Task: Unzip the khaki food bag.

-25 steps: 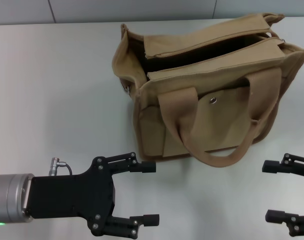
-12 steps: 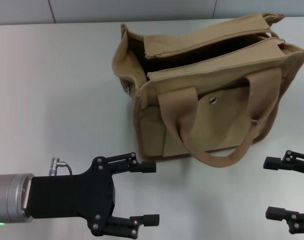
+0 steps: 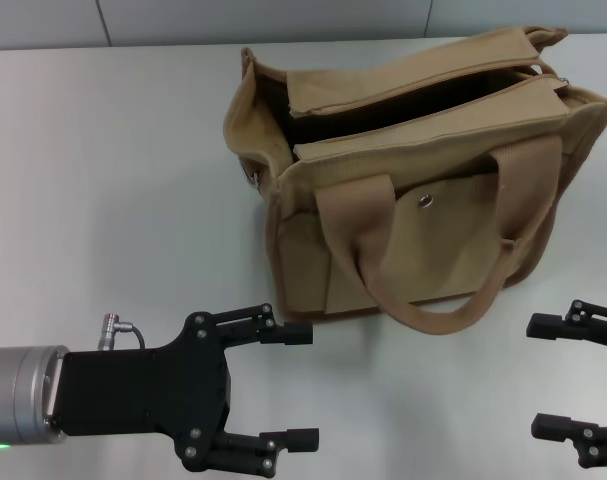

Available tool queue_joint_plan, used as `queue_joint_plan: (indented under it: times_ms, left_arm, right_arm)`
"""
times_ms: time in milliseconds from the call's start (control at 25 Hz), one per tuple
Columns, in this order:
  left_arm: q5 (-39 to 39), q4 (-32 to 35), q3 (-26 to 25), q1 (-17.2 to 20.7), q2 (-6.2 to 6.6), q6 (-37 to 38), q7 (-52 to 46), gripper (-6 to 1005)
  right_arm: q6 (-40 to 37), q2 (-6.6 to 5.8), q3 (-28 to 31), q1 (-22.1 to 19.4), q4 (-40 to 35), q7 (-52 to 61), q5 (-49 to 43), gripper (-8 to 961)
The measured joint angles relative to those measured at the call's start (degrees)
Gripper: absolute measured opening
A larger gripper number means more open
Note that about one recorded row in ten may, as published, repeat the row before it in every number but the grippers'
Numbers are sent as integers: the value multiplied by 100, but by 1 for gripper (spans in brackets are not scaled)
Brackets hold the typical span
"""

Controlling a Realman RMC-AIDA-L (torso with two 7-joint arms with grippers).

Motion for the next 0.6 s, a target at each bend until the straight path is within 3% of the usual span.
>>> queue_joint_plan:
  times_ms: [600]
  left_arm:
    - [-35, 59, -9, 44, -1, 89, 32, 834]
  right_arm:
    - [-2, 18, 6, 18, -1, -7, 9, 840]
